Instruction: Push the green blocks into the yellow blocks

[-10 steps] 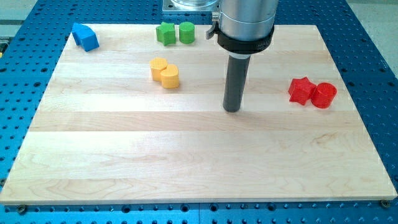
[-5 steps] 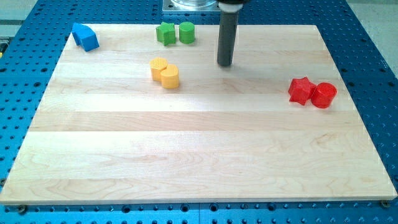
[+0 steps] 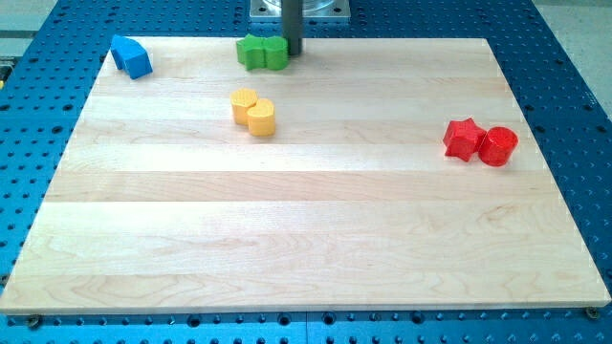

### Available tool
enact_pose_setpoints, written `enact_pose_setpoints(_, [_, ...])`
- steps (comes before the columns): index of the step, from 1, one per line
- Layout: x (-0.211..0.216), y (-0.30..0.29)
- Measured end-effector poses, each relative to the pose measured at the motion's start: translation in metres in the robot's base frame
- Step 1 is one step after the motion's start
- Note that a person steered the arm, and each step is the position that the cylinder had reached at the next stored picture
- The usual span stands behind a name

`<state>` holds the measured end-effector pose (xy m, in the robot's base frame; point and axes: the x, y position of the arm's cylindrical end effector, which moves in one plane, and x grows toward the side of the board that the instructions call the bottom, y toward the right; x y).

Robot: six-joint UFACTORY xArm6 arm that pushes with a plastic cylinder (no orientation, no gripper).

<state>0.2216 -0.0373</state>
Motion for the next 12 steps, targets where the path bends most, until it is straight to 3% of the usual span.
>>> enact_pose_setpoints(1, [0.018,-0.031])
enact_pose_setpoints(2, [-0.012,-0.009])
enact_pose_setpoints(4, [-0.010,-0.069])
enact_pose_setpoints(7, [0.117,-0.059])
enact_pose_setpoints(8, [0.073,-0.055])
enact_pose_setpoints(9, [0.059,-0.040])
enact_pose_setpoints(10, [0.102,-0.031])
enact_pose_setpoints(11, [0.105,-0.016])
enact_pose_setpoints(12, [0.067,0.015])
